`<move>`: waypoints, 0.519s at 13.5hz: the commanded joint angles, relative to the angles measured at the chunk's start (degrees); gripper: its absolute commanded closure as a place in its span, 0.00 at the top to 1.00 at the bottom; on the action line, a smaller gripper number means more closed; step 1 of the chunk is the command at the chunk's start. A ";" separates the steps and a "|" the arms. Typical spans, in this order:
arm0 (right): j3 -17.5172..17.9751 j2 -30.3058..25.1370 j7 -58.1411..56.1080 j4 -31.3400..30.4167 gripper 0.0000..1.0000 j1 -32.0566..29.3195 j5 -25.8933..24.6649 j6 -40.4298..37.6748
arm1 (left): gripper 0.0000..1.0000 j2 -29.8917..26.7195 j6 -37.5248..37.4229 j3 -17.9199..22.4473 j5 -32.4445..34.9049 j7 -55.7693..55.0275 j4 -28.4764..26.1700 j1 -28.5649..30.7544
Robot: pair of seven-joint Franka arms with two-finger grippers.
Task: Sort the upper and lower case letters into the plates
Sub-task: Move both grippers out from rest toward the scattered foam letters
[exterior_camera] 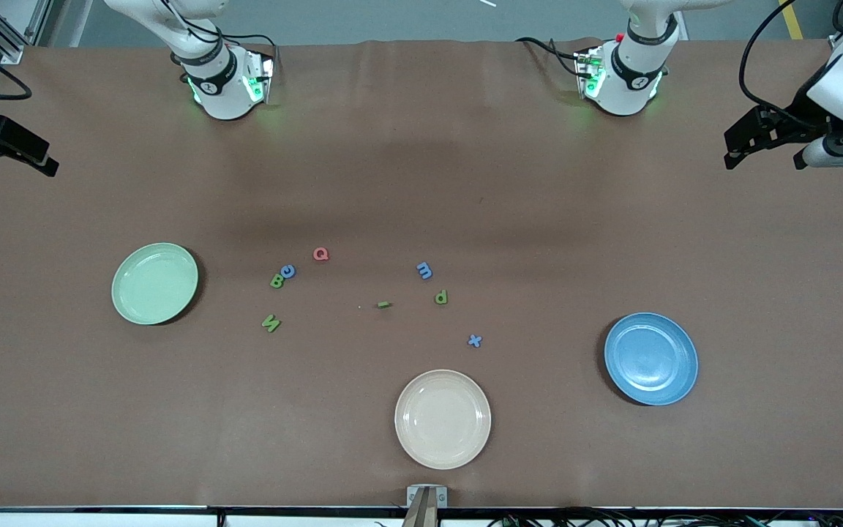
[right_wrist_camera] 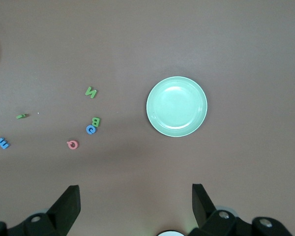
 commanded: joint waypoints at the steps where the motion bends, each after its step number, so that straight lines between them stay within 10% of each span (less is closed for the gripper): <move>1: 0.59 0.00 0.17 0.40 1.00 -0.66 -0.71 -0.50 | 1.00 0.45 -0.46 -0.52 -0.05 0.61 1.35 0.80; 7: 0.94 2.97 0.60 0.48 1.00 0.13 0.34 1.42 | 1.00 5.27 0.41 -2.43 -0.84 -0.35 1.52 -1.21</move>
